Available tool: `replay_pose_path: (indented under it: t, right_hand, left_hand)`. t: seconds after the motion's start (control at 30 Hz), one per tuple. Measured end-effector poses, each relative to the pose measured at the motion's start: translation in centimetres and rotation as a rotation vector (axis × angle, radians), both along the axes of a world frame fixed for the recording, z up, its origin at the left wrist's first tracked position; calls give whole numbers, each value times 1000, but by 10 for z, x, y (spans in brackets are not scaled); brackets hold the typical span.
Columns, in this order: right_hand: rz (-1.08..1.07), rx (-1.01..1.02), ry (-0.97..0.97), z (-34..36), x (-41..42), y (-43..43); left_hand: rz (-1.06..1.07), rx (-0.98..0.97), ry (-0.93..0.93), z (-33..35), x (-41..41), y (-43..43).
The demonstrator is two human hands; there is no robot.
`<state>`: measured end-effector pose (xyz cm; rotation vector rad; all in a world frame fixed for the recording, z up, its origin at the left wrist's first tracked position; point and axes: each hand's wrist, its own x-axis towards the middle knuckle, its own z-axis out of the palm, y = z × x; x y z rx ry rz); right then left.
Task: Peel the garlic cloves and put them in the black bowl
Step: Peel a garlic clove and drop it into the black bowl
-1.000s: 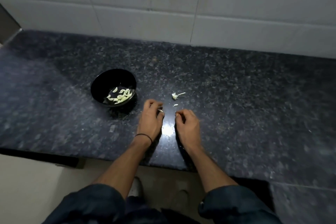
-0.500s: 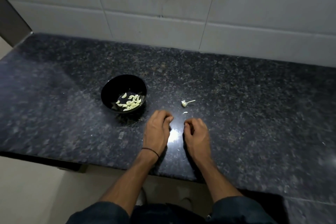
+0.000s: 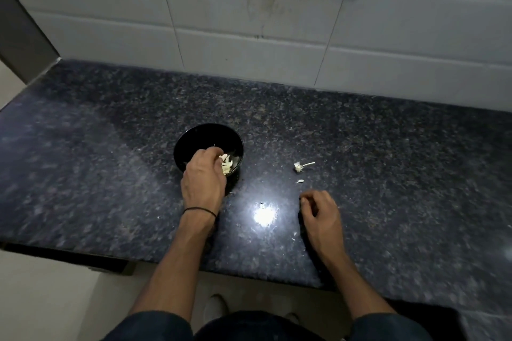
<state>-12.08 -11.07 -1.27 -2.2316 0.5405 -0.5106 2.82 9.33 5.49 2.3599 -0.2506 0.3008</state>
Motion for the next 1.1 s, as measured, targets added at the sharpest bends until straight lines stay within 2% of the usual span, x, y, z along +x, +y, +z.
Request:
replay_pose_path:
  t: [0.17,0.27,0.4,0.5,0.67,0.8,0.93,1.1]
  right_hand:
    - [-99,148,-31,6,5,-2]
    - [-131,120,-50,9,17,-7]
    - [-96,85,10,12,36,-11]
    - [-64,29,52,10,42,-11]
    - [-82,-12,75,15,42,-9]
    - [-59,57,42,32,30,1]
    - [-41,221,8,51,13,17]
    - [-84,351,-4,57,2,25]
  left_hand:
    - [-184,-151,-102,-3,-16,-9]
    - [-348,-198,28,-15,-37,-30]
    - [-500,-60,222,-33,-50,-50]
    - [-515,34,252,-38,-51,-54]
    - [-517,29,246,-40,-54,-56]
    - [-457,-128,303,-33,-62,-63]
    - [-435,-309,447,-24,-68,-75]
    - [-366,-402,522,-23,-72,-78]
